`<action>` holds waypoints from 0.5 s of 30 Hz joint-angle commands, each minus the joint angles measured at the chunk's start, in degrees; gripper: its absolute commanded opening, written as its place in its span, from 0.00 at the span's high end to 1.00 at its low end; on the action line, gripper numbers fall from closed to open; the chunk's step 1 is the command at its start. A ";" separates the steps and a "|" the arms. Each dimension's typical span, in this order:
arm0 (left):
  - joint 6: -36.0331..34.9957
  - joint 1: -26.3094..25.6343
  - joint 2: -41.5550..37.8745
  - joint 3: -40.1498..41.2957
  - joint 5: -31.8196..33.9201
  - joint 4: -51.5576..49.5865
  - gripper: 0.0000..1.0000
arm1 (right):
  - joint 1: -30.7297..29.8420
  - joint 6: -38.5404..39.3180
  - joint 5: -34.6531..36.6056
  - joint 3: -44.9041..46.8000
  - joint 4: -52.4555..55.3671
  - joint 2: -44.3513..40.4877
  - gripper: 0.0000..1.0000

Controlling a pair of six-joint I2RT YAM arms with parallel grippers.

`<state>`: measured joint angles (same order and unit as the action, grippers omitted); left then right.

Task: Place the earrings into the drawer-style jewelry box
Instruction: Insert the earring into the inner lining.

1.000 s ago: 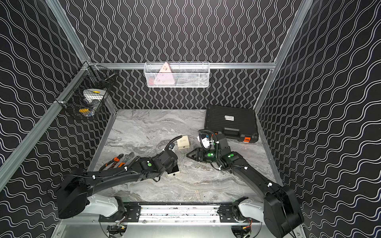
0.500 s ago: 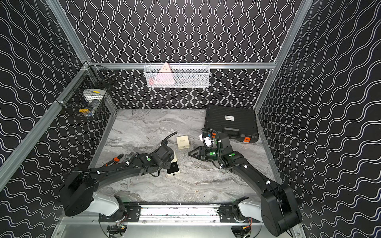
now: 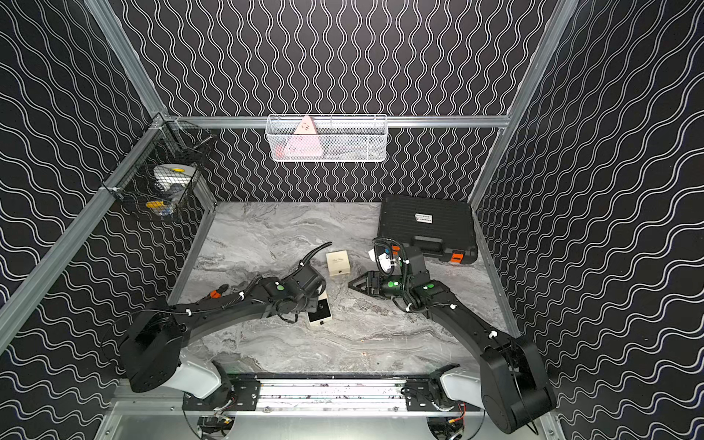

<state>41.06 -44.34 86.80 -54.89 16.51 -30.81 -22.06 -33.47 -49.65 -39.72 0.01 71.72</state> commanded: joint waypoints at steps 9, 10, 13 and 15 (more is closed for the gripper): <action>7.45 -0.84 2.84 -3.68 0.65 -5.39 1.00 | 0.27 0.60 -1.28 0.17 -1.42 -0.44 0.43; 7.70 -0.84 3.13 -3.87 0.37 -5.64 1.00 | 0.27 0.69 -1.33 0.17 -1.35 -0.37 0.43; 9.39 -0.99 3.53 -4.13 -0.44 -5.93 1.00 | 0.36 0.95 -1.40 0.09 -1.06 -0.23 0.43; 10.19 -1.08 3.61 -4.25 -0.92 -5.80 1.00 | 0.40 0.87 -1.42 0.13 -1.36 -0.11 0.43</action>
<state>48.23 -45.28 90.19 -58.52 16.10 -35.73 -21.69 -33.41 -50.39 -39.51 0.03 71.53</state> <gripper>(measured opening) 0.149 0.570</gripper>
